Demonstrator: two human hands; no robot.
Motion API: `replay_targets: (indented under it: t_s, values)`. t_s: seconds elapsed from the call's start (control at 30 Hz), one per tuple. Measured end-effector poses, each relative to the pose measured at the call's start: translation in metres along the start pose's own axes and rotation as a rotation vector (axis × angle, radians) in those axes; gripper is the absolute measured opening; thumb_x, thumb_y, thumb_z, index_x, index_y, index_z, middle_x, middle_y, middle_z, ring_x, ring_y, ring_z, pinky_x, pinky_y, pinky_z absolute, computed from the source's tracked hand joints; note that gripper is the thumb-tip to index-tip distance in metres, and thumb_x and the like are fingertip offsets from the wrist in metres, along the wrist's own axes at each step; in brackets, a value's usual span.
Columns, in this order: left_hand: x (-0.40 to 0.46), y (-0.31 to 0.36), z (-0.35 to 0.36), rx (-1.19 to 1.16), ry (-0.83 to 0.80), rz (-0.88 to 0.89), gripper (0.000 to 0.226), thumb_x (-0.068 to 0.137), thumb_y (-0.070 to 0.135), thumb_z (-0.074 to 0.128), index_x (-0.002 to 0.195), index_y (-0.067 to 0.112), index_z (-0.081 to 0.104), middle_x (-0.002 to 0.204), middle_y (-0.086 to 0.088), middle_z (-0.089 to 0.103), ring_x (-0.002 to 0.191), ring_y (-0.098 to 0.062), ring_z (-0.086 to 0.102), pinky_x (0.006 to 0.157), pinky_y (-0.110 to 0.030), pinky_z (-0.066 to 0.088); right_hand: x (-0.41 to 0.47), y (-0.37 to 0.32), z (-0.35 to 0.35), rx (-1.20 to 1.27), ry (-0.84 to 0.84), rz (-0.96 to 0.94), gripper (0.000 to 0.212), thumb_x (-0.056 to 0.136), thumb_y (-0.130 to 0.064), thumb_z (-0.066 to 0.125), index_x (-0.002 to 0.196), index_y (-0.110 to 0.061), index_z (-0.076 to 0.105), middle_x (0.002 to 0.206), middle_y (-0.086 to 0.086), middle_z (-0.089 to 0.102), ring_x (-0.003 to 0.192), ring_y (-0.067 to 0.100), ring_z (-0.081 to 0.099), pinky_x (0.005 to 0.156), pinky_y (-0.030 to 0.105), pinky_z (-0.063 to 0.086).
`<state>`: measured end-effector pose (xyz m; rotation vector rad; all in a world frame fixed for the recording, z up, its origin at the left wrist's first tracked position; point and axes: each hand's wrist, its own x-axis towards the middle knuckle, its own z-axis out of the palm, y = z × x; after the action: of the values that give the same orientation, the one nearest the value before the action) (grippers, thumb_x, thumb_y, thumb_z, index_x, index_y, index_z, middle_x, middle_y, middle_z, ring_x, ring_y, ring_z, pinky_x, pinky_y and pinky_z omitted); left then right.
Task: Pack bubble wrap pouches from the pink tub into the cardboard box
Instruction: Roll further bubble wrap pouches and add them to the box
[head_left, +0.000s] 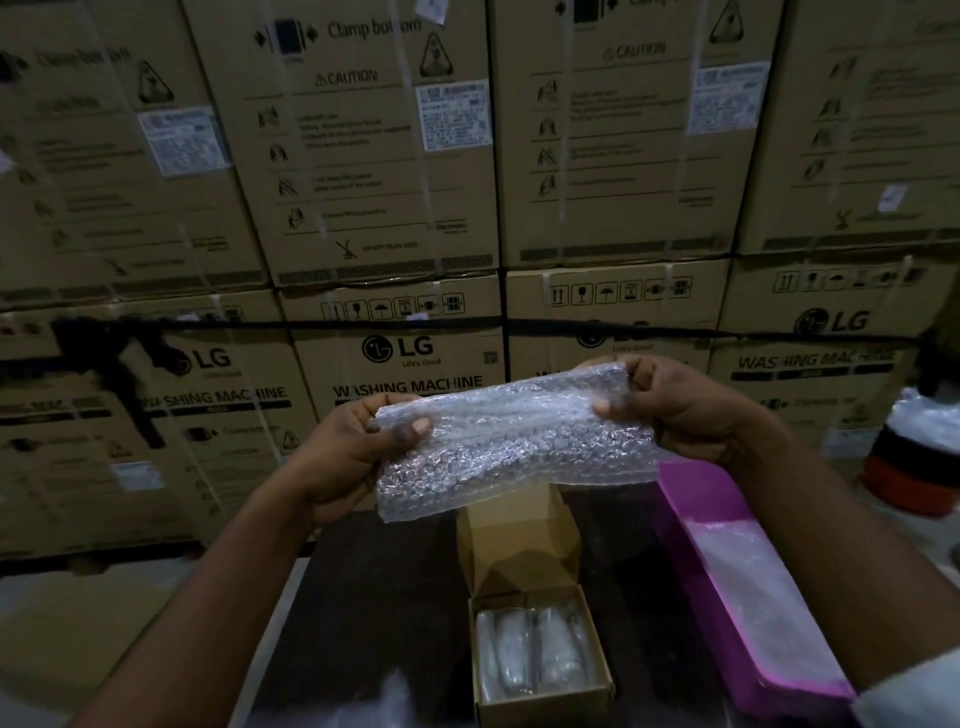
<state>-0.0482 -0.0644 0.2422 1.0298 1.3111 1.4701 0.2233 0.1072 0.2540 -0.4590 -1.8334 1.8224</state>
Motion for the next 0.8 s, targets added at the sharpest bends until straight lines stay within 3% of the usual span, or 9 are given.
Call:
replay_targets:
  t_s: [0.1, 0.2, 0.3, 0.4, 0.47, 0.57, 0.7, 0.77, 0.8]
  values:
    - [-0.002, 0.004, -0.006, 0.032, -0.035, -0.003, 0.051, 0.068, 0.003, 0.076, 0.116, 0.000, 0.059, 0.110, -0.017, 0.070, 0.102, -0.028, 0.068, 0.081, -0.030, 0.057, -0.001, -0.003, -0.005, 0.062, -0.046, 0.062, 0.034, 0.074, 0.008, 0.059, 0.105, -0.005, 0.064, 0.090, 0.008, 0.071, 0.080, 0.019, 0.068, 0.070, 0.027, 0.059]
    - [-0.003, 0.007, -0.006, 0.028, -0.062, -0.003, 0.049, 0.052, 0.012, 0.090, 0.096, 0.005, 0.069, 0.101, -0.016, 0.072, 0.086, -0.024, 0.071, 0.067, -0.025, 0.058, -0.001, -0.004, -0.011, 0.059, -0.041, 0.090, 0.024, 0.072, 0.004, 0.061, 0.094, -0.003, 0.068, 0.092, 0.013, 0.070, 0.075, 0.020, 0.069, 0.064, 0.026, 0.058]
    - [-0.006, 0.009, -0.005, 0.019, -0.065, -0.051, 0.015, 0.079, 0.001, 0.063, 0.089, 0.011, 0.067, 0.098, -0.011, 0.073, 0.078, -0.022, 0.070, 0.058, -0.026, 0.059, -0.001, -0.005, -0.019, 0.071, -0.070, 0.055, 0.016, 0.066, -0.005, 0.076, 0.081, -0.003, 0.071, 0.098, 0.013, 0.070, 0.079, 0.020, 0.069, 0.063, 0.025, 0.058]
    - [-0.009, 0.009, -0.005, -0.015, -0.142, -0.073, 0.025, 0.087, 0.001, 0.048, 0.081, 0.015, 0.068, 0.100, -0.013, 0.071, 0.079, -0.026, 0.071, 0.055, -0.029, 0.059, -0.003, -0.011, -0.016, 0.041, -0.078, 0.074, 0.007, 0.079, 0.006, 0.056, 0.084, 0.002, 0.059, 0.084, 0.009, 0.066, 0.062, 0.013, 0.066, 0.050, 0.018, 0.053]
    - [-0.011, 0.012, -0.002, -0.059, -0.168, -0.068, 0.026, 0.087, 0.002, 0.047, 0.075, 0.013, 0.067, 0.089, -0.013, 0.070, 0.071, -0.024, 0.071, 0.055, -0.028, 0.059, -0.003, -0.012, -0.016, 0.029, -0.060, 0.088, 0.019, 0.089, 0.012, 0.042, 0.085, 0.003, 0.059, 0.079, 0.010, 0.067, 0.058, 0.013, 0.066, 0.048, 0.017, 0.053]
    - [-0.014, 0.016, -0.004, -0.146, -0.139, -0.089, 0.035, 0.091, 0.004, 0.032, 0.074, 0.002, 0.062, 0.070, -0.010, 0.062, 0.038, -0.013, 0.058, 0.035, -0.017, 0.046, -0.004, -0.012, -0.019, 0.011, -0.117, 0.041, 0.015, 0.086, -0.012, 0.061, 0.087, 0.000, 0.069, 0.090, 0.014, 0.066, 0.068, 0.015, 0.064, 0.056, 0.020, 0.054]
    - [-0.009, 0.012, -0.013, -0.071, -0.148, -0.065, 0.025, 0.087, 0.027, 0.059, 0.088, 0.003, 0.060, 0.081, -0.002, 0.066, 0.053, -0.011, 0.060, 0.046, -0.022, 0.052, -0.007, -0.010, -0.020, -0.065, -0.177, 0.052, 0.039, 0.064, -0.041, 0.077, 0.088, -0.011, 0.076, 0.101, 0.011, 0.069, 0.082, 0.020, 0.065, 0.068, 0.025, 0.054]
    - [-0.005, 0.007, -0.013, 0.022, -0.100, -0.057, 0.019, 0.072, 0.017, 0.079, 0.085, 0.011, 0.067, 0.081, -0.004, 0.067, 0.065, -0.014, 0.064, 0.055, -0.025, 0.056, -0.005, -0.009, -0.017, -0.148, -0.129, 0.044, 0.046, 0.061, -0.046, 0.083, 0.088, -0.010, 0.074, 0.100, 0.007, 0.070, 0.088, 0.021, 0.066, 0.075, 0.029, 0.057]
    - [-0.003, 0.004, -0.011, 0.046, -0.081, -0.054, 0.023, 0.065, 0.014, 0.083, 0.083, 0.015, 0.069, 0.082, -0.007, 0.067, 0.070, -0.017, 0.065, 0.059, -0.026, 0.057, -0.004, -0.008, -0.014, -0.177, -0.073, 0.034, 0.041, 0.064, -0.038, 0.082, 0.091, -0.009, 0.072, 0.100, 0.008, 0.069, 0.087, 0.020, 0.066, 0.075, 0.029, 0.058]
